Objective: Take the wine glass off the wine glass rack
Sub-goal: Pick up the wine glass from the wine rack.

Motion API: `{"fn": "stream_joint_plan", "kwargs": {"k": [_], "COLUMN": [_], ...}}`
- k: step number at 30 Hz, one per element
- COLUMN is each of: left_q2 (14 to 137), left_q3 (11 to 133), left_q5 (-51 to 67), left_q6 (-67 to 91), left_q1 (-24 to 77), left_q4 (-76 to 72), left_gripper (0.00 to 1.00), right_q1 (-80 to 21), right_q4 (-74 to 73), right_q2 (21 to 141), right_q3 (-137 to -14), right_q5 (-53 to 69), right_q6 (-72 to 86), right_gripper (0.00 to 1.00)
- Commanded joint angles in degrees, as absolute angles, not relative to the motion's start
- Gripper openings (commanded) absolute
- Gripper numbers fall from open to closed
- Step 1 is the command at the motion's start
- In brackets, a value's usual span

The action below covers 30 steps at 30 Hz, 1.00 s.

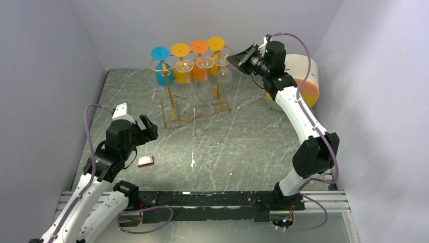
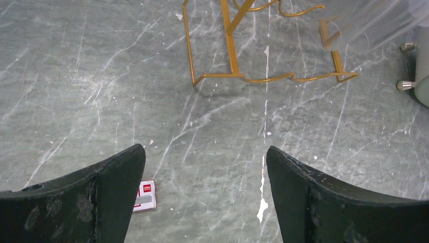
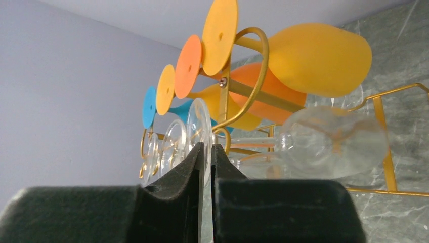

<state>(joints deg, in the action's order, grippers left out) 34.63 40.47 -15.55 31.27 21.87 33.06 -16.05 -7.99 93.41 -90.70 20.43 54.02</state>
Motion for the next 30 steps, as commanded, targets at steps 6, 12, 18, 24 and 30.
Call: {"fn": "stream_joint_plan", "kwargs": {"k": [6,12,18,24,30], "left_q2": [33.2,32.6,32.8,32.4,28.9], "left_q3": [42.1,41.9,41.8,42.6,42.0], "left_q5": [-17.7,-17.8,-17.9,-21.1,-19.8], "left_q6": [31.6,31.8,32.3,36.6,35.5], "left_q1": [21.4,21.3,21.3,21.4,21.4], "left_q4": [34.4,34.4,34.9,39.6,38.6], "left_gripper": [0.93,0.93,0.93,0.93,0.93], "right_q1": [-16.2,-16.2,-16.2,-16.2,-16.3], "right_q4": [-5.9,-5.7,-4.0,-1.8,-4.8], "right_q2": [90.5,90.0,89.2,89.5,87.8], "right_q3": [-88.7,-88.7,-86.5,-85.4,-86.7], "right_q5": [19.3,17.7,16.5,16.7,14.4], "right_q6": [54.9,55.5,57.4,59.6,58.5], "right_gripper": [0.02,0.0,0.0,0.0,0.0]}}
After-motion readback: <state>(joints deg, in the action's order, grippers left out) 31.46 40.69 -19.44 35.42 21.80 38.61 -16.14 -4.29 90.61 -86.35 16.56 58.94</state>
